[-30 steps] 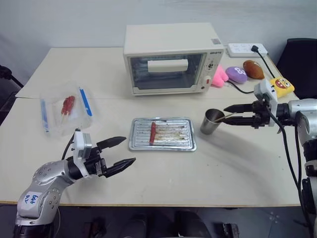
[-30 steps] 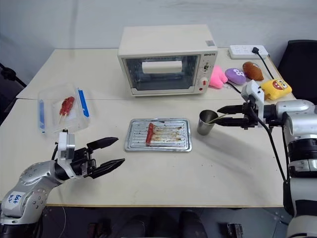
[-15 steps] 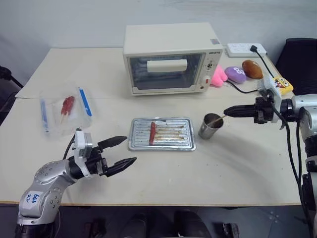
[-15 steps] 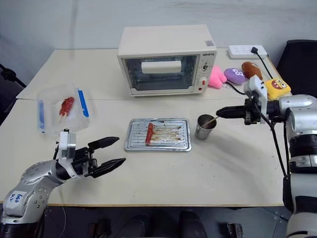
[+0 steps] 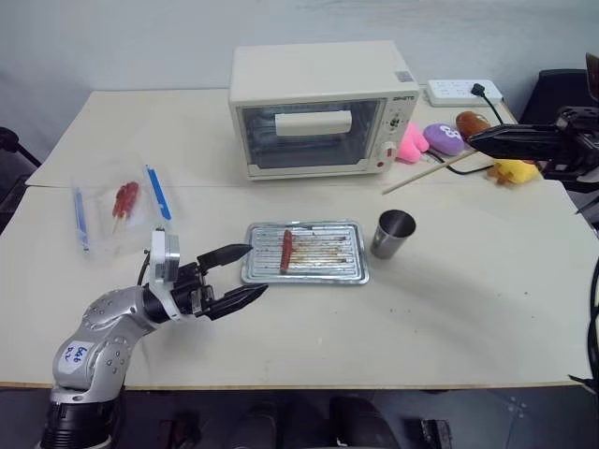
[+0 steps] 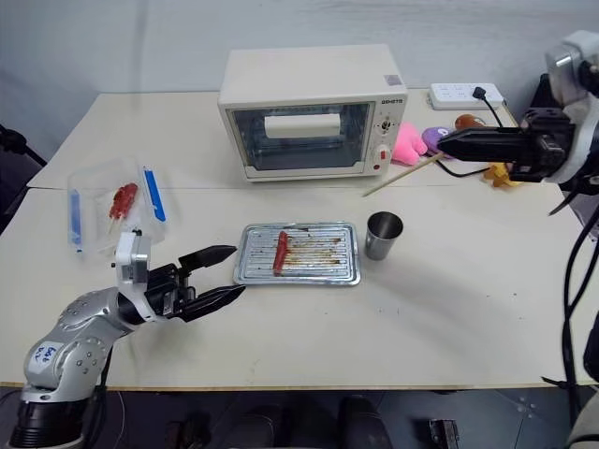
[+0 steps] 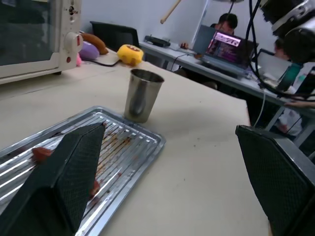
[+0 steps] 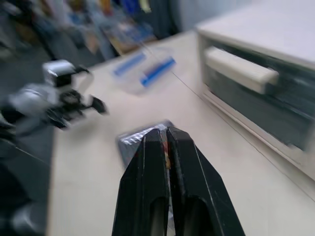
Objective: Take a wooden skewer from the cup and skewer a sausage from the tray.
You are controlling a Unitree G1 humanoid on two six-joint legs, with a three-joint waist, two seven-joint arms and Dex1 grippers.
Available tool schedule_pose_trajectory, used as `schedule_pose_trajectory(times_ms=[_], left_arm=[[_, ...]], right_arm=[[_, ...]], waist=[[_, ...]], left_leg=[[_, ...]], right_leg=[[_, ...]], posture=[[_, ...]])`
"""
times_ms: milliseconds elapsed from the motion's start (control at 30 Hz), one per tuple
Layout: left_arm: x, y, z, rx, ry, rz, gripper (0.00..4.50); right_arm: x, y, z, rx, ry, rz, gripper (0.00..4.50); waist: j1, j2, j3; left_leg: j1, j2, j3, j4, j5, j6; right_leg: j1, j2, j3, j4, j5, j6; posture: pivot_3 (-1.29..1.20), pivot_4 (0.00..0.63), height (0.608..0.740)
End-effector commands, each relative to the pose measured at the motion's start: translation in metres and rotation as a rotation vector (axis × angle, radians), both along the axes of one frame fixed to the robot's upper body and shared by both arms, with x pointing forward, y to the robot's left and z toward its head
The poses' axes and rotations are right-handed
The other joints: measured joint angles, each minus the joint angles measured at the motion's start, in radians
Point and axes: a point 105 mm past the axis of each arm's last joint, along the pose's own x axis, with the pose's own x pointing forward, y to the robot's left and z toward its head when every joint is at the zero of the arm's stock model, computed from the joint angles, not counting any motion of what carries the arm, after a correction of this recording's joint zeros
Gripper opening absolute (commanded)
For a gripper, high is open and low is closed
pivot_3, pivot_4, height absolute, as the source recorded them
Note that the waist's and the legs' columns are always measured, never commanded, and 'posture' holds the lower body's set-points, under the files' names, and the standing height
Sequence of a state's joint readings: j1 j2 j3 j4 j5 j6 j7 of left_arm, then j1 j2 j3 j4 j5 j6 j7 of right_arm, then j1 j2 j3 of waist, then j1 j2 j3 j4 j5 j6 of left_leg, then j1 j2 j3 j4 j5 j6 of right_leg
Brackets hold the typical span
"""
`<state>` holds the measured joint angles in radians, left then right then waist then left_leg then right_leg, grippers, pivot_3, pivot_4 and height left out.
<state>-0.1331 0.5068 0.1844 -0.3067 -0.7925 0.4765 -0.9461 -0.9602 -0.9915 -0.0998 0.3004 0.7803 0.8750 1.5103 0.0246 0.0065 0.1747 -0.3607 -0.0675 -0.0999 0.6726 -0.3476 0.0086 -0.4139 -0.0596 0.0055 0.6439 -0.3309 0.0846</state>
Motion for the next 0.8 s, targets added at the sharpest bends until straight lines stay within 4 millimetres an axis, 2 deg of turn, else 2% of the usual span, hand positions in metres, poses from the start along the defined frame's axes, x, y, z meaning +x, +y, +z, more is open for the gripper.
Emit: schedule_pose_trajectory(times_ms=[33,133,233,367,467,633,800], left_arm=[[-0.003,-0.021,0.026,-0.084,-0.059,-0.066,4.5],[-0.004,-0.031,0.034,-0.102,-0.069,-0.108,4.5],[-0.005,-0.037,0.041,-0.124,-0.079,-0.135,4.5],[-0.005,-0.043,0.046,-0.131,-0.085,-0.171,4.5],[-0.005,-0.046,0.046,-0.137,-0.086,-0.183,4.5],[-0.007,-0.05,0.047,-0.142,-0.086,-0.199,3.64],[-0.009,-0.051,0.047,-0.144,-0.088,-0.204,2.35]], right_arm=[[-0.014,0.035,-0.009,0.096,-0.031,0.109,0.05],[-0.02,0.052,-0.022,0.157,0.01,0.144,0.05],[-0.025,0.063,-0.033,0.17,0.026,0.164,0.05],[-0.03,0.081,-0.039,0.228,0.056,0.2,0.05],[-0.033,0.085,-0.042,0.23,0.073,0.213,0.05],[-0.034,0.09,-0.045,0.239,0.082,0.22,0.0],[-0.033,0.093,-0.047,0.239,0.081,0.215,0.0]], waist=[[0.001,-0.001,0.001],[0.003,-0.001,0.0],[0.005,-0.001,0.001],[0.001,-0.003,0.0],[-0.001,-0.003,0.0],[-0.001,-0.003,0.0],[-0.001,-0.003,0.0]], left_leg=[[-0.001,0.0,0.0,0.002,0.0,0.0],[-0.009,-0.001,-0.001,0.01,0.0,0.0],[-0.012,-0.003,-0.001,0.011,0.0,0.0],[-0.012,-0.003,0.0,0.011,0.0,0.0],[-0.012,-0.003,0.0,0.011,0.0,0.0],[-0.012,-0.003,0.0,0.011,0.0,0.0],[-0.012,-0.003,0.0,0.011,0.0,0.0]], right_leg=[[0.0,0.0,0.0,0.001,0.0,0.0],[-0.006,0.0,0.0,0.005,0.001,0.001],[-0.01,-0.002,0.0,0.008,0.001,0.001],[-0.01,-0.002,0.0,0.009,0.001,0.001],[-0.011,-0.002,0.001,0.01,0.001,0.001],[-0.011,-0.002,0.001,0.01,0.001,0.001],[-0.011,-0.002,0.001,0.01,0.001,0.001]], posture=[[0.0,0.15,0.74],[0.0,0.15,0.74],[0.0,0.15,0.74],[0.0,0.15,0.74],[0.0,0.15,0.74],[0.0,0.15,0.74],[0.0,0.15,0.74]])
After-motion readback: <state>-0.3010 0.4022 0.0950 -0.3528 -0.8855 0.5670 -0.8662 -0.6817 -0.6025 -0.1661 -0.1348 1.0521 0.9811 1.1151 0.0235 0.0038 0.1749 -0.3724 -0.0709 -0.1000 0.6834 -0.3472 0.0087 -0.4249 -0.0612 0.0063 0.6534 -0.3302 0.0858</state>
